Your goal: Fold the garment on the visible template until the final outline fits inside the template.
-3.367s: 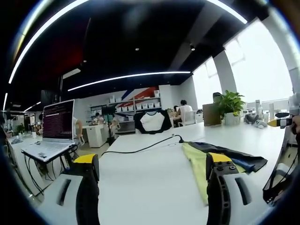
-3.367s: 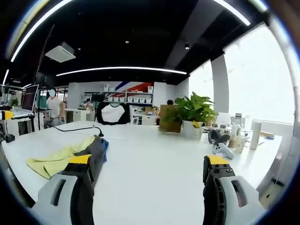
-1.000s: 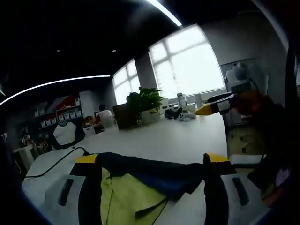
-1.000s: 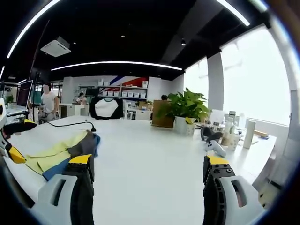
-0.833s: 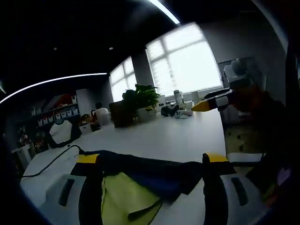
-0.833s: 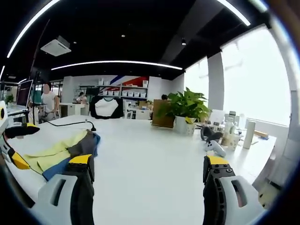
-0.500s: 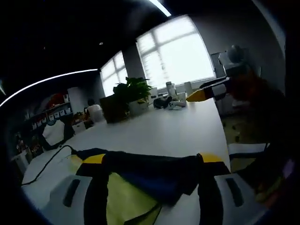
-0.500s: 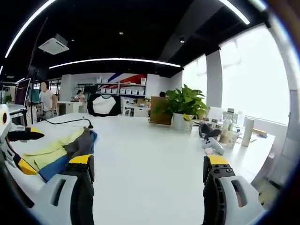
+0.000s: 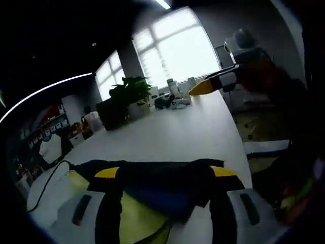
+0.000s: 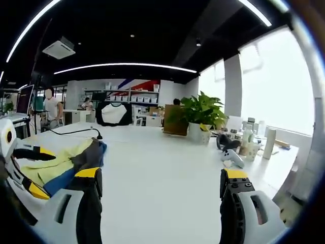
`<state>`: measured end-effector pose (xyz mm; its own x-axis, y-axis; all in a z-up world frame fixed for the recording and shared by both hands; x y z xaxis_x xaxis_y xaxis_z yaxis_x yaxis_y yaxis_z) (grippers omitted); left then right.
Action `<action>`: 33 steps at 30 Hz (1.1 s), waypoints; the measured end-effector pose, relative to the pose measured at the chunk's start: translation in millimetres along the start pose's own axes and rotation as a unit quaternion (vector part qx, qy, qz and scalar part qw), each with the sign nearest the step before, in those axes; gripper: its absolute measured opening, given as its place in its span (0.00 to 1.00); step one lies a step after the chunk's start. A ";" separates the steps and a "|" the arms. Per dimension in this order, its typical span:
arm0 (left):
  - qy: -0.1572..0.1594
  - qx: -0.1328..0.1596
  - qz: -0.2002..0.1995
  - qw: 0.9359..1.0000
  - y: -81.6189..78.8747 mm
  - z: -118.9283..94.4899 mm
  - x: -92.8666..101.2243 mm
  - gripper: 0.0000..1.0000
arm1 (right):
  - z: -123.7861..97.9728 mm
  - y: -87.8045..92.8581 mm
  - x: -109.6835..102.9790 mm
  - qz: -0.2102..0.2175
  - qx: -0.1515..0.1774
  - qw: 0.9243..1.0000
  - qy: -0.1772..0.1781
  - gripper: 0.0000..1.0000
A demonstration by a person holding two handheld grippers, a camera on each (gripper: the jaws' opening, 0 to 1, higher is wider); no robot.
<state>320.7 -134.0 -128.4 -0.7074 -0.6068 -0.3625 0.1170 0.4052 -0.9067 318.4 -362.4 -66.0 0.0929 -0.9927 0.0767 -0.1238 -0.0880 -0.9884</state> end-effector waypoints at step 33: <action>0.139 -0.041 0.182 0.972 10.0 58.9 25.9 0.38 | 2.9 9.2 11.3 0.013 -0.008 1.000 0.016 1.00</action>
<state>344.6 -185.9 -159.6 -0.7921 -0.2081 -0.5739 0.3478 0.6188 -0.7044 321.2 -374.3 -74.7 0.0584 -0.9967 0.0559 -0.1424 -0.0638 -0.9878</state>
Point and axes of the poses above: the point that each gripper's makers call its tool centre point, and the gripper's own axes: z roughly forward along the fingers, x roughly to its right, y roughly out of its underside, the point moved 1 cm from there along -z, roughly backward along the fingers, and after that the axes turned 8 degrees about -y, right-handed, at the moved point
